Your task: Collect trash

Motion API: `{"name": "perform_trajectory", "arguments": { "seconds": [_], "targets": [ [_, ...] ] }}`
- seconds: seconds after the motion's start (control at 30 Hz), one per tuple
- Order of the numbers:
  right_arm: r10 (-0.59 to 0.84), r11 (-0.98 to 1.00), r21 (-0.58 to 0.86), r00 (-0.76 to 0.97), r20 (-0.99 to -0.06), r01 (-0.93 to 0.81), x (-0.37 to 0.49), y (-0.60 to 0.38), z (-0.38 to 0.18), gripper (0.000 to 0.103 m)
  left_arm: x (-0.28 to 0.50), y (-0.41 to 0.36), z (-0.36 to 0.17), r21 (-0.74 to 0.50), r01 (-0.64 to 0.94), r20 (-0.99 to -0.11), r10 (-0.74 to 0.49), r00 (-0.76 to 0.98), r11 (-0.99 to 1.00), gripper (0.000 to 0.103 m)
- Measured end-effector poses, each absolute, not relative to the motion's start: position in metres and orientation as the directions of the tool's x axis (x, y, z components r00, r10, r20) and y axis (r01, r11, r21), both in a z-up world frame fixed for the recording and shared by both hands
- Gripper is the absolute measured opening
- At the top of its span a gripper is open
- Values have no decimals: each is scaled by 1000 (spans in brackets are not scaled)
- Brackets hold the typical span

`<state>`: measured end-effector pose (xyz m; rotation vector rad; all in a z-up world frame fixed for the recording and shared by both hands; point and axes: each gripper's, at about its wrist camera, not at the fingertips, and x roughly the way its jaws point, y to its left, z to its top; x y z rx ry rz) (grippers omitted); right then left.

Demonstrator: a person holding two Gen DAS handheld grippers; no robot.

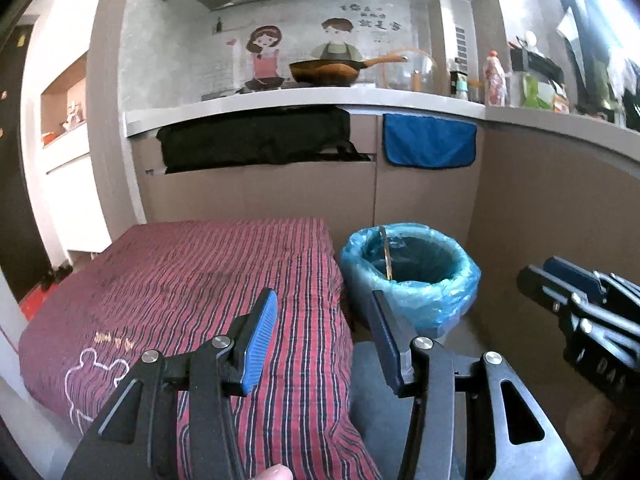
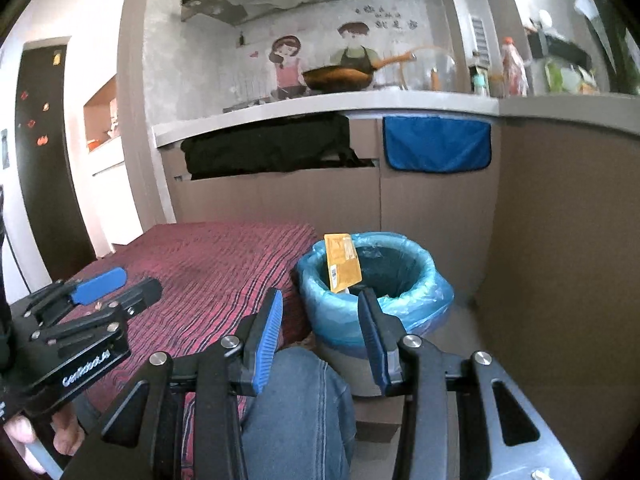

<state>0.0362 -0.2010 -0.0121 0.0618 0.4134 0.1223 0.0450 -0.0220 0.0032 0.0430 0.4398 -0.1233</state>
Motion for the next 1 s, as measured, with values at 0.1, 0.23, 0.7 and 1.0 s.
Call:
{"name": "perform_trajectory", "arguments": {
  "seconds": [0.1, 0.23, 0.7, 1.0],
  "targets": [
    [126, 992, 50, 910, -395, -116, 26, -192, -14, 38, 37, -19, 4, 4, 119, -420, -106, 901, 993, 48],
    [132, 991, 35, 907, -401, -128, 24, -186, -18, 38, 29, -13, 4, -4, 103, -417, -95, 904, 995, 48],
    [123, 991, 5, 921, -370, -131, 15, -179, -14, 38, 15, -9, 2, -16, 85, -415, -84, 906, 996, 48],
    [133, 990, 7, 916, -378, -141, 14, -178, -16, 38, 12, -8, 4, -19, 83, -404, -84, 911, 996, 48]
  ]
}}
